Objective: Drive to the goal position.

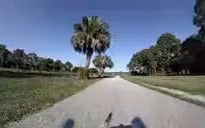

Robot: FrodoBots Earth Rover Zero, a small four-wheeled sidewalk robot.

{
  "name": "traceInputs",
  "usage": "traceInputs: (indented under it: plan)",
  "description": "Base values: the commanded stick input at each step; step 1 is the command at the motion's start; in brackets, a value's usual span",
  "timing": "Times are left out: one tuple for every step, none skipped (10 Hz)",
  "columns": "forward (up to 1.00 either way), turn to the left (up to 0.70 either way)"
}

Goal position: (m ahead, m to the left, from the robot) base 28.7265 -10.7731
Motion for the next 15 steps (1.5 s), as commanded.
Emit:
traceInputs:
  plan:
    - [0.70, 0.00]
    - [0.70, 0.00]
    - [0.70, 0.00]
    - [0.70, 0.00]
    - [0.70, 0.00]
    - [0.70, 0.00]
    - [0.70, 0.00]
    - [0.70, 0.00]
    - [0.70, 0.00]
    - [0.70, 0.00]
    - [0.70, 0.00]
    - [0.70, 0.00]
    - [0.70, 0.00]
    - [0.70, 0.00]
    - [0.70, 0.00]
